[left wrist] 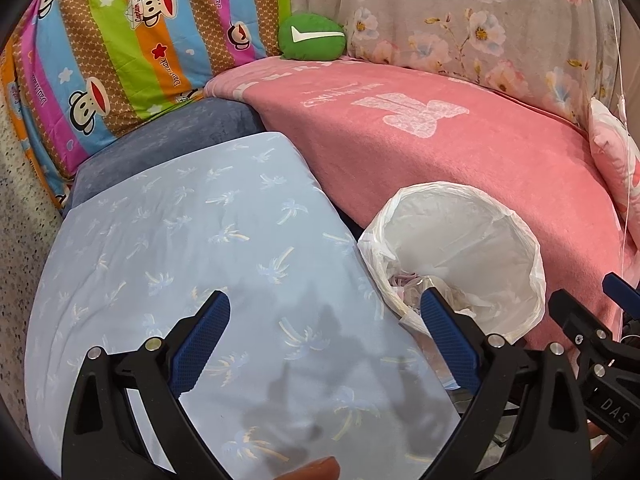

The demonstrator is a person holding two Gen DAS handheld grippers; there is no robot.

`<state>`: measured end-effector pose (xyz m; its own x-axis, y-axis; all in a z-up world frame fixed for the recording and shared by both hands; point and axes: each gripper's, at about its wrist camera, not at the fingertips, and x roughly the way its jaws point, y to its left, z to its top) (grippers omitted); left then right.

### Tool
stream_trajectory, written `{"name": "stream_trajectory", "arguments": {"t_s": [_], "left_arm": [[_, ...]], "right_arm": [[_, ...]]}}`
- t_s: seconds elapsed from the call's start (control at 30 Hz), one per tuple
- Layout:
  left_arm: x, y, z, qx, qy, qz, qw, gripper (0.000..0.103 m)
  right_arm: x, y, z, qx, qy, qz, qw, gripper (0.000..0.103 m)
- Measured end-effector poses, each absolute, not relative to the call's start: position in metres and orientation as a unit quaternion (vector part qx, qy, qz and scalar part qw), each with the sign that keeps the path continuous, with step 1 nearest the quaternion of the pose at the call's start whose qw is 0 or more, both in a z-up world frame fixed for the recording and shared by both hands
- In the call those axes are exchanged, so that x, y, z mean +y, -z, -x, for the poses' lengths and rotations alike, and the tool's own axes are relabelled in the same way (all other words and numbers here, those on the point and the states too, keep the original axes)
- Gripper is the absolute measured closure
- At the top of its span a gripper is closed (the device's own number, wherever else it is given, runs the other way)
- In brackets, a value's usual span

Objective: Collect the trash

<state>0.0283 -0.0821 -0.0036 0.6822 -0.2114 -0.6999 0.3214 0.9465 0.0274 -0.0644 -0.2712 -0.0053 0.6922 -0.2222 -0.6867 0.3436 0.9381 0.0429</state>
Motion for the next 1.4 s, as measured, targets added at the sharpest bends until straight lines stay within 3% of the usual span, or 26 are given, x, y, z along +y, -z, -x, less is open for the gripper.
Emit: {"name": "stream_trajectory", "arguments": {"t_s": [0.1,0.13,1.4], "left_arm": [[-0.083,0.004,-0.028,0.372,0.148,-0.075,0.913,0.011],[-0.083,0.005,-0.028,0.373,0.148,-0.075,0.913,0.011],[-0.091,0.014,-0.023,0.386,0.151,-0.077,0.907,0.009]], "right_arm": [[-0.272,0.006,0.066,0.361,0.157,-0.083,0.916,0.014],[-0.273,0.007,0.066,0.361,0.156,-0.084,0.916,0.005],[-0.273,0.017,0.07,0.374,0.163,-0.077,0.91,0.006]]}}
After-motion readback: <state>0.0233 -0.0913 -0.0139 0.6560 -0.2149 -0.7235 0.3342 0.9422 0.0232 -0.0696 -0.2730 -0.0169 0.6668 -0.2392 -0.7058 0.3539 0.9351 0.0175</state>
